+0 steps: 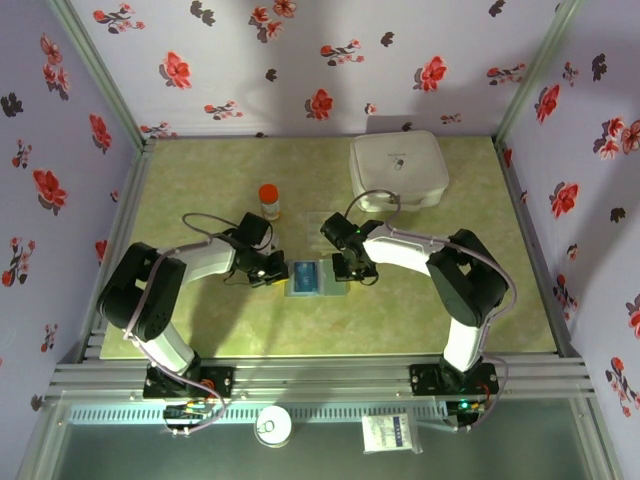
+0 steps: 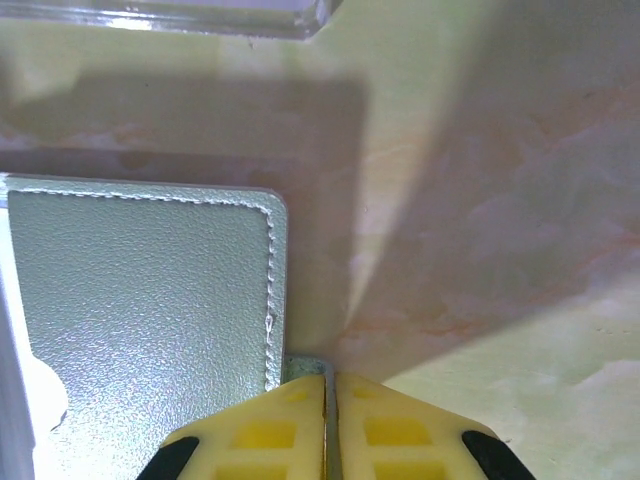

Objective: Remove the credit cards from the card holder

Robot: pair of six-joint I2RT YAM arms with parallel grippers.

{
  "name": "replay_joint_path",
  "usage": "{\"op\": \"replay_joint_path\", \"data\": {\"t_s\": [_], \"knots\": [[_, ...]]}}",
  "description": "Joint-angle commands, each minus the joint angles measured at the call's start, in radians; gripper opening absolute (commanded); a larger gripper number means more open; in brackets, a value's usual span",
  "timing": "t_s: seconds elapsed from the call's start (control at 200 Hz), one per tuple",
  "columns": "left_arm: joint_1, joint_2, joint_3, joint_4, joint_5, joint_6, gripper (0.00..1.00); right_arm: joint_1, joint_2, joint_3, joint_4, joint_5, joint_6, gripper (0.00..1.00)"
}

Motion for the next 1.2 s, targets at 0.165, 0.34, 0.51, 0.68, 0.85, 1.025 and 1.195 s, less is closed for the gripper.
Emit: {"op": "replay_joint_path", "data": {"t_s": [0.165, 0.34, 0.51, 0.68, 0.85, 1.025, 1.195], "knots": [[-0.021, 0.042, -0.003, -0.028, -0.021, -0.034, 0.00, -0.025, 0.002, -0.007, -0.043, 0.071, -0.026, 0.14], [-0.025, 0.041, -0.008, -0.030, -0.025, -0.043, 0.00, -0.026, -0.027, -0.017, -0.057, 0.078, -0.030, 0.29], [-0.026, 0.026, -0.013, -0.023, -0.029, -0.051, 0.00, -0.039, -0.084, -0.048, -0.063, 0.084, -0.033, 0.36], [-0.028, 0.037, -0.012, -0.024, -0.029, -0.049, 0.00, -0.063, -0.089, -0.084, -0.041, 0.065, -0.032, 0.38], [-0.028, 0.021, -0.009, -0.037, -0.030, -0.042, 0.00, -0.068, -0.057, -0.096, -0.019, 0.061, -0.031, 0.40], [-0.028, 0.012, -0.016, -0.033, -0.031, -0.040, 0.00, -0.068, -0.011, -0.105, 0.006, 0.033, -0.017, 0.41], [-0.028, -0.002, -0.019, -0.010, -0.020, -0.050, 0.00, -0.067, -0.021, -0.075, -0.045, 0.043, -0.019, 0.41]]}}
